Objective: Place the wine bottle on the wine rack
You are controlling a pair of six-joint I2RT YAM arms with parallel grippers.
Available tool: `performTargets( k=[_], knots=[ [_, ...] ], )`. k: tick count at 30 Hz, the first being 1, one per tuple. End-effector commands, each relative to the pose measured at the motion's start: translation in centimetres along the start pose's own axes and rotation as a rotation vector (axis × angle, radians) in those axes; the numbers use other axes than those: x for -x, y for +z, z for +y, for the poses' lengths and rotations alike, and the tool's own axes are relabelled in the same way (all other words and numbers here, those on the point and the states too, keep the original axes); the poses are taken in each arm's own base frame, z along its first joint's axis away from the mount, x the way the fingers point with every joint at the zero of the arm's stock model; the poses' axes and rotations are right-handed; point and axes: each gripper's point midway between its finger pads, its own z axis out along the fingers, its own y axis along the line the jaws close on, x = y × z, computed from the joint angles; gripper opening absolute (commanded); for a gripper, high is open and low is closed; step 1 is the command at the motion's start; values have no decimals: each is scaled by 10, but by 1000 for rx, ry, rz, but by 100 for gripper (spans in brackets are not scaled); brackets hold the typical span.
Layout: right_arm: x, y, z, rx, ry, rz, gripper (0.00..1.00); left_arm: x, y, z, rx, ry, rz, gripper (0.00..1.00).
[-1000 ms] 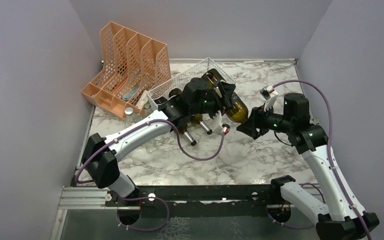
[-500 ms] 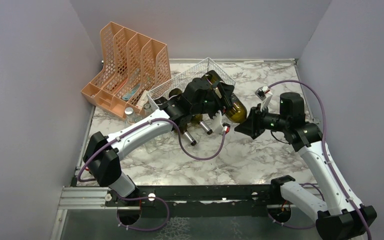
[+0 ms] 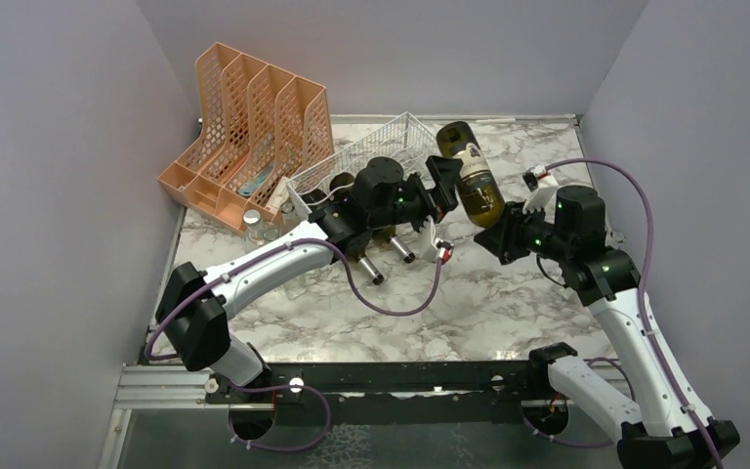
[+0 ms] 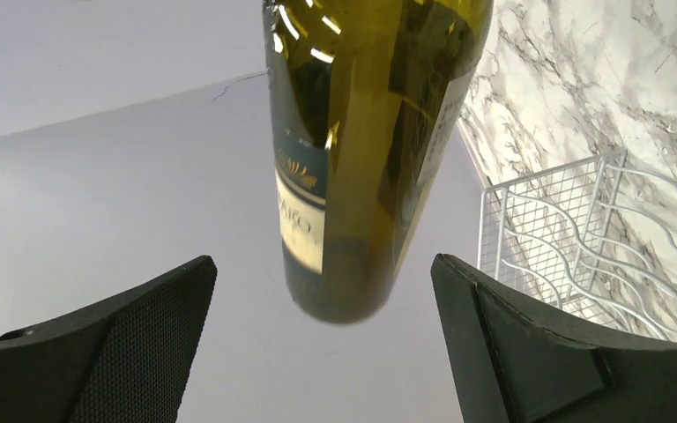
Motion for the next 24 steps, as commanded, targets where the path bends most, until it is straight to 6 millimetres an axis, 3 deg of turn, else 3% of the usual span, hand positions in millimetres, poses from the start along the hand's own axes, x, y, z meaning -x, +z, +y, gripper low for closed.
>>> performTargets(
  k=[1, 4, 6, 9, 13, 19, 24],
  knots=[
    [42, -9, -12, -105, -31, -179, 1, 10, -12, 23, 65, -44, -34, 99],
    [29, -4, -19, -129, -9, -138, 1, 12, -16, 29, 91, -141, -46, 99],
    [19, -1, -25, -144, 13, -111, 1, 8, -22, 44, 178, -279, -38, 99],
    [2, 4, -31, -161, 56, -72, 1, -7, -34, 71, 365, -578, 0, 99],
    [-19, 11, -39, -179, 119, -30, 1, -25, -43, 87, 497, -966, 49, 99],
    [-50, 28, -44, -153, 171, 51, 1, -39, -51, 75, 594, -1288, 122, 99],
    [-61, 42, -41, -95, 181, 89, 1, -45, -52, 55, 632, -1559, 202, 99]
  ],
)
